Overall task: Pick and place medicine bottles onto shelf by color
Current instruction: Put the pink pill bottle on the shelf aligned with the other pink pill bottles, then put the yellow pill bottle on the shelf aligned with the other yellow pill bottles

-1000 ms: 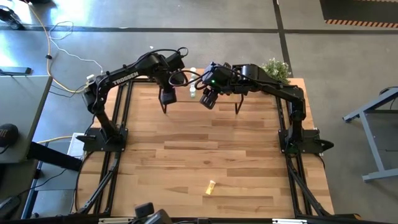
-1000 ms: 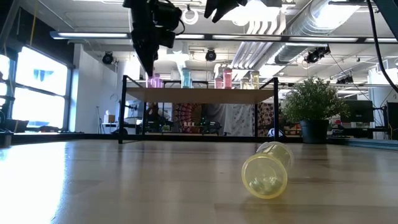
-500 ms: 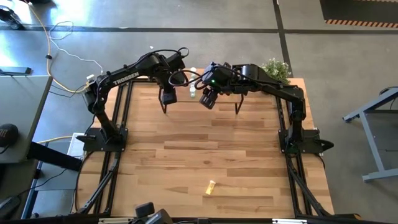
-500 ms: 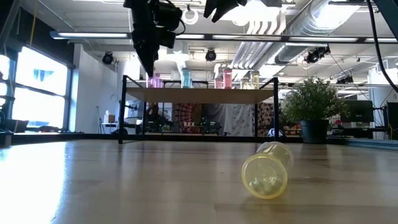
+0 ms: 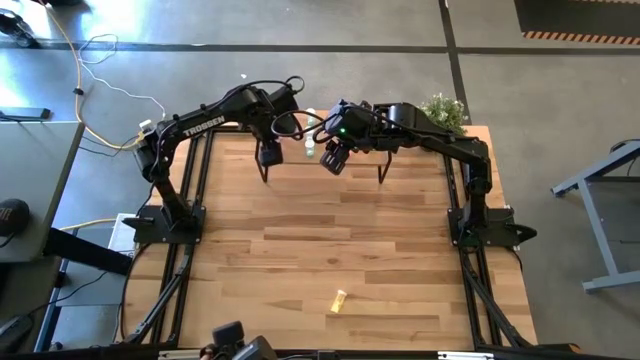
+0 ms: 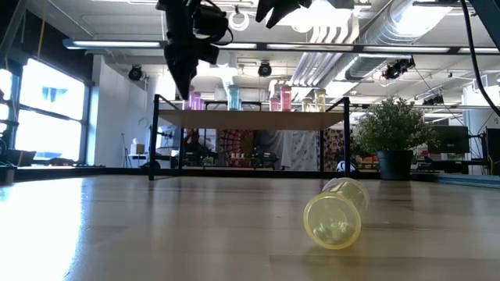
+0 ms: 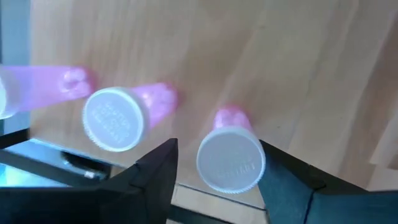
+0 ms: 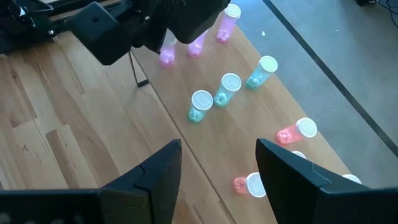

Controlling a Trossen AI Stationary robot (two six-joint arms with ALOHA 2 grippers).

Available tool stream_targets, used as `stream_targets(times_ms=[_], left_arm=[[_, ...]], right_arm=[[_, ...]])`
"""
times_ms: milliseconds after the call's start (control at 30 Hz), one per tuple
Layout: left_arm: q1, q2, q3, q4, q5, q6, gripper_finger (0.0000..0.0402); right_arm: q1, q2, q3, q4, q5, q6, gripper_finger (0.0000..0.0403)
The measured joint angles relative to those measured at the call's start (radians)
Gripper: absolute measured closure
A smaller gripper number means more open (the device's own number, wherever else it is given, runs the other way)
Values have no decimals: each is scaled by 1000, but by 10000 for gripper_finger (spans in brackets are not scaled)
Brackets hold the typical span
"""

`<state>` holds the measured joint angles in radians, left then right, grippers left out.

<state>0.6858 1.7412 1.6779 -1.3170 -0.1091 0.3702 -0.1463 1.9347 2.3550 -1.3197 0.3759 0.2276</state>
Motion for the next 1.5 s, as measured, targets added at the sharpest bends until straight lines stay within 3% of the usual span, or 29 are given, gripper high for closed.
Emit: stream_targets(times_ms=[467,1000,1133,1300,1500], left_arm=[[-26,-7,6,-5,-8,0,202],[-55,-19,232,-124,21,-121,202],[-60,-71,233,-127,146,-160,202],[-92,-154,226,-74,180,-211,206],[-160,-298,24,99,187,-315,206]], right_arm=[[0,0,0,0,0,0,205],[36,0,0,-76,-61,90,205],[73,0,0,-110,-60,115,205],[129,0,0,-195,-37,160,205],[211,0,-7,-250,-2,220,205]])
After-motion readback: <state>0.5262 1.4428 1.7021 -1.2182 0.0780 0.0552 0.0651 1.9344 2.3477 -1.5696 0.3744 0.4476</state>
